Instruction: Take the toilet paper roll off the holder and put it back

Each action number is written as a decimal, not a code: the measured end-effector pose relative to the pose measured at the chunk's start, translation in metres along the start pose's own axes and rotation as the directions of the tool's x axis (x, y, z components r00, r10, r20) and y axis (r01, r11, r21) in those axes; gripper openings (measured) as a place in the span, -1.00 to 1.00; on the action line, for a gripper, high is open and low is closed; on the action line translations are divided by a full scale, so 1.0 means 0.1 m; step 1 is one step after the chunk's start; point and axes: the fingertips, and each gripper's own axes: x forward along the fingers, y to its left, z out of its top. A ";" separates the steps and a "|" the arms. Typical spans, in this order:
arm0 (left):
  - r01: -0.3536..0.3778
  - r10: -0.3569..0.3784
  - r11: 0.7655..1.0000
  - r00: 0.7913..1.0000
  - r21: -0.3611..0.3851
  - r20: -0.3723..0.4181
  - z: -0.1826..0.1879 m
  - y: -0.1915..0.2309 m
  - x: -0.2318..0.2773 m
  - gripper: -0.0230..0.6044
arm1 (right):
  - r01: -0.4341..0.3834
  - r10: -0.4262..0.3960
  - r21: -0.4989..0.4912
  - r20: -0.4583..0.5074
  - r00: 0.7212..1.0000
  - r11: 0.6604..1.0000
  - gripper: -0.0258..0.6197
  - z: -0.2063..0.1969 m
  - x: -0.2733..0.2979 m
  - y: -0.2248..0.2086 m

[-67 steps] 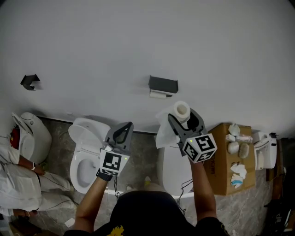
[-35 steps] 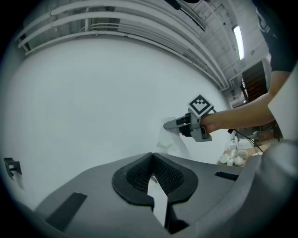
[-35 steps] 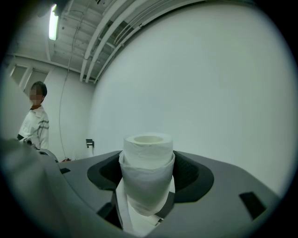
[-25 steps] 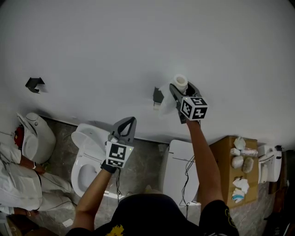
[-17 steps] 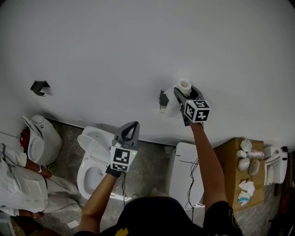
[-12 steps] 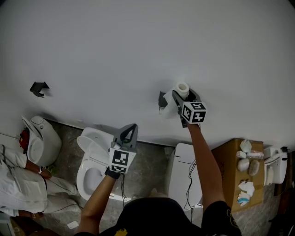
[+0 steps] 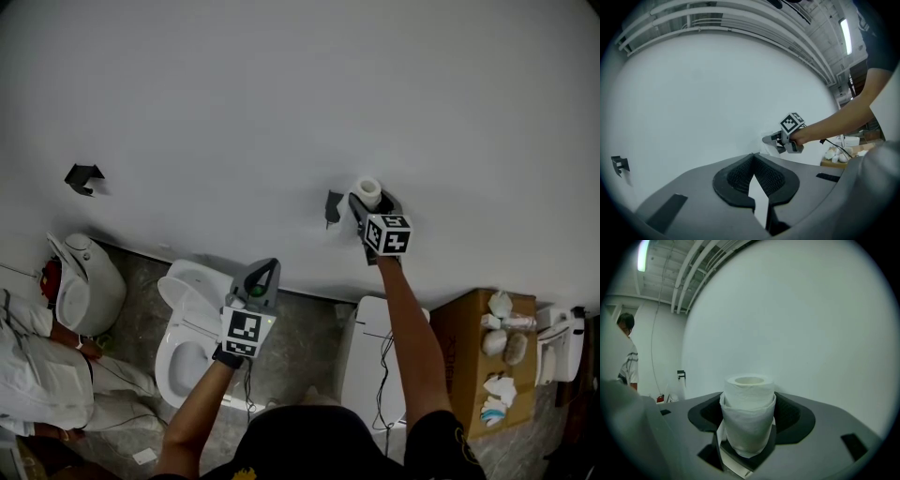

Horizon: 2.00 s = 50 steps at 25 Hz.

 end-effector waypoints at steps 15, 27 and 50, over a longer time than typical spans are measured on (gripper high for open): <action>0.012 -0.012 1.000 1.000 -0.010 -0.003 -0.04 -0.07 -0.13 -0.87 | -0.034 0.034 -0.022 -0.014 0.999 0.999 0.46 -0.03 -0.02 0.11; 0.026 -0.024 0.996 1.000 -0.084 0.015 0.00 -0.15 -0.51 -0.87 | -0.004 0.007 -0.030 0.111 0.994 1.000 0.03 0.17 -1.35 0.33; 0.165 -0.165 0.984 0.986 -0.073 0.004 -0.07 -0.77 -1.05 -0.87 | 0.073 -0.089 0.108 0.152 0.984 0.991 -0.92 -0.35 -3.61 0.92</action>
